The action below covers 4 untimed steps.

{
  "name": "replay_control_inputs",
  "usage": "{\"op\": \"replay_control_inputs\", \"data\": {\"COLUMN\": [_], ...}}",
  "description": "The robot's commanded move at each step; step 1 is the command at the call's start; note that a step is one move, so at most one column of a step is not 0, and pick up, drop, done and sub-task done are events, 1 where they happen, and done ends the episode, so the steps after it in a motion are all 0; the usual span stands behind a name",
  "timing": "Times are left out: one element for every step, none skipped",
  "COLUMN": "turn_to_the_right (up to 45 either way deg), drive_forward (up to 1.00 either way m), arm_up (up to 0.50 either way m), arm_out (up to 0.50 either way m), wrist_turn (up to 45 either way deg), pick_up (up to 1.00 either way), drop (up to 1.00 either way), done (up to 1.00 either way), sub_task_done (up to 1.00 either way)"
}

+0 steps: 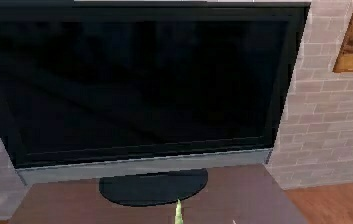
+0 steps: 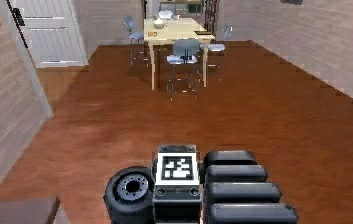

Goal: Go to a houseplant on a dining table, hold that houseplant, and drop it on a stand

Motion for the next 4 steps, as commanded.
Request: {"op": "replay_control_inputs", "data": {"turn_to_the_right": [-45.0,-45.0,-3.0,0.0], "drive_forward": [0.0,0.0,0.0,0.0], "arm_up": [0.0,0.0,0.0,0.0], "arm_out": [0.0,0.0,0.0,0.36], "wrist_turn": [0.0,0.0,0.0,0.0], "pick_up": [0.0,0.0,0.0,0.0], "drop": [0.0,0.0,0.0,0.0], "done": [0.0,0.0,0.0,0.0], "sub_task_done": [0.0,0.0,0.0,0.0]}}
